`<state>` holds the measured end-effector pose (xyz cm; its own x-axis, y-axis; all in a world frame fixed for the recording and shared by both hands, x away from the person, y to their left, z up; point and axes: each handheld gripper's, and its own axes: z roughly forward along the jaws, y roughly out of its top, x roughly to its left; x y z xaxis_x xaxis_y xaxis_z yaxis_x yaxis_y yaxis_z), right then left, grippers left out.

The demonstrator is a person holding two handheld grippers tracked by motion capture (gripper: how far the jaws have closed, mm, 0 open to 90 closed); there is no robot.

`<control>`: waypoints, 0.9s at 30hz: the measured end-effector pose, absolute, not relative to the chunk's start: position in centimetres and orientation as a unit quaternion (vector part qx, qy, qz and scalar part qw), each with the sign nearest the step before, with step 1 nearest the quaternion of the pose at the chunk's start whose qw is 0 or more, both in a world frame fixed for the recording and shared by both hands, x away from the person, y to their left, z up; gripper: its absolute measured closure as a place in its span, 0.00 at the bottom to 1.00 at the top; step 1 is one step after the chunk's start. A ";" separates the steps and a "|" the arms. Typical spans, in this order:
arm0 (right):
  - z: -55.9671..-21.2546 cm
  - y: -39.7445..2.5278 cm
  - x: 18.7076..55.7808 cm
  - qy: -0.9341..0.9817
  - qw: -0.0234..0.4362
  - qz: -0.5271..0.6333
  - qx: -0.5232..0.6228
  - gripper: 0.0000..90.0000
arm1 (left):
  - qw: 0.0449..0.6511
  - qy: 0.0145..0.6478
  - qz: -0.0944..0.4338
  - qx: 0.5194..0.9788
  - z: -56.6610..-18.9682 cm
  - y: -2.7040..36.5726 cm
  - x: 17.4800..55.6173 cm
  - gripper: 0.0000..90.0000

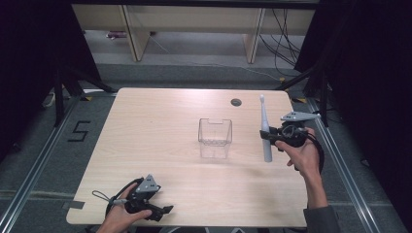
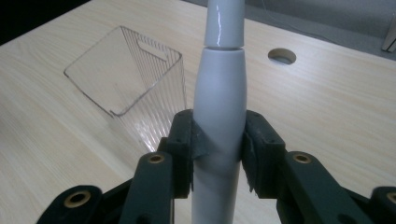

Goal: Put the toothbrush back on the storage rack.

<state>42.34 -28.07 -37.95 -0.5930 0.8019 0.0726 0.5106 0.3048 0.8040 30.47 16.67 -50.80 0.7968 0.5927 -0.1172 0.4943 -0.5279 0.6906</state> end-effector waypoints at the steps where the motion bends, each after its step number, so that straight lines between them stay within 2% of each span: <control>1: -37.8 -28.1 42.4 0.786 0.179 0.422 0.415 0.74 | 0.366 0.308 0.070 0.875 -50.8 16.8 30.6 0.17; 3: -37.6 -27.9 42.3 0.778 0.166 0.432 0.424 0.74 | 0.370 0.310 0.067 0.873 -50.8 16.7 30.5 0.17; 9: -36.8 -27.4 42.6 0.775 0.179 0.451 0.404 0.74 | 0.372 0.310 0.066 0.872 -50.8 16.7 30.5 0.17; 11: -36.5 -27.2 42.5 0.774 0.170 0.452 0.409 0.74 | 0.371 0.311 0.067 0.872 -50.8 16.7 30.5 0.17; 12: -36.5 -27.1 42.7 0.774 0.182 0.456 0.399 0.74 | 0.372 0.311 0.066 0.872 -50.8 16.7 30.5 0.17; 20: -35.6 -26.2 43.0 0.770 0.169 0.470 0.398 0.74 | 0.372 0.311 0.066 0.872 -50.8 16.7 30.5 0.17; 27: -34.9 -25.6 43.4 0.772 0.179 0.472 0.386 0.74 | 0.372 0.311 0.067 0.872 -50.8 16.7 30.5 0.17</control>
<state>43.36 -25.57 -34.91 -0.6374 0.7655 0.0876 0.4275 0.2567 0.8668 30.48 16.68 -50.80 0.7981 0.5914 -0.1153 0.4924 -0.5298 0.6906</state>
